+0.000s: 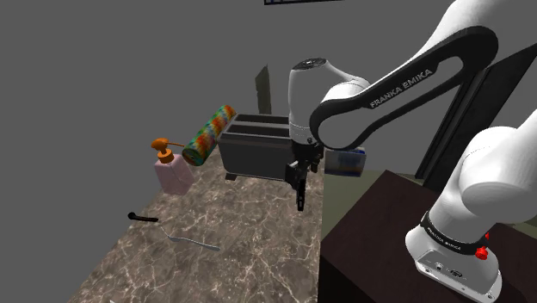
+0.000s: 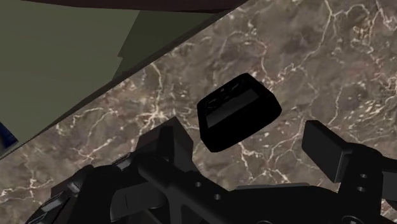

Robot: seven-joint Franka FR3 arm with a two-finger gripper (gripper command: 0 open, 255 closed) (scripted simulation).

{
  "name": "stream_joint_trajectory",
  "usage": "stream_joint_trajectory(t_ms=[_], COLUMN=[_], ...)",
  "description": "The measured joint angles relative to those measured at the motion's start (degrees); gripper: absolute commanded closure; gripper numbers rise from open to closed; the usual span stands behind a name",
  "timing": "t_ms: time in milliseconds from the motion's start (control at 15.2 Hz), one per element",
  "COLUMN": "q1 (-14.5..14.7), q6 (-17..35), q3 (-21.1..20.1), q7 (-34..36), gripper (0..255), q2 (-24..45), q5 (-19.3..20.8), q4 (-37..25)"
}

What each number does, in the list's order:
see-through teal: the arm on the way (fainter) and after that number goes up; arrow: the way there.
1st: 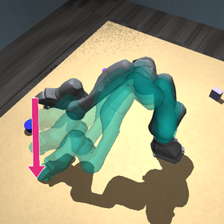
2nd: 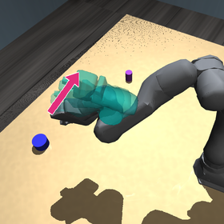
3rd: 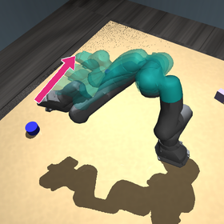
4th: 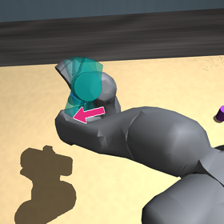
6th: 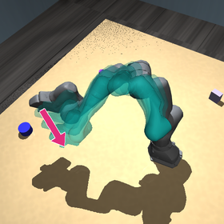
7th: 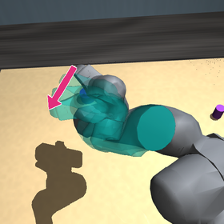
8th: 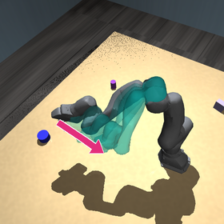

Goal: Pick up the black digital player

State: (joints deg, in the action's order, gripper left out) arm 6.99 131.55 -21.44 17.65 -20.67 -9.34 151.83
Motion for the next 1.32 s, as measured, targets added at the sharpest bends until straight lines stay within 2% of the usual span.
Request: stream_joint_trajectory(t_ms=[528,594,1320], q1=[-0.8,-0.8,-0.8], q6=[8.2,8.7,8.6], q3=[-2.0,-2.1,-2.0], q7=[2.2,2.3,2.2], gripper=[0,255,255], q2=[6.9,7.2,6.9], q5=[1.8,1.8,1.8], q4=[1.3,1.5,1.5])
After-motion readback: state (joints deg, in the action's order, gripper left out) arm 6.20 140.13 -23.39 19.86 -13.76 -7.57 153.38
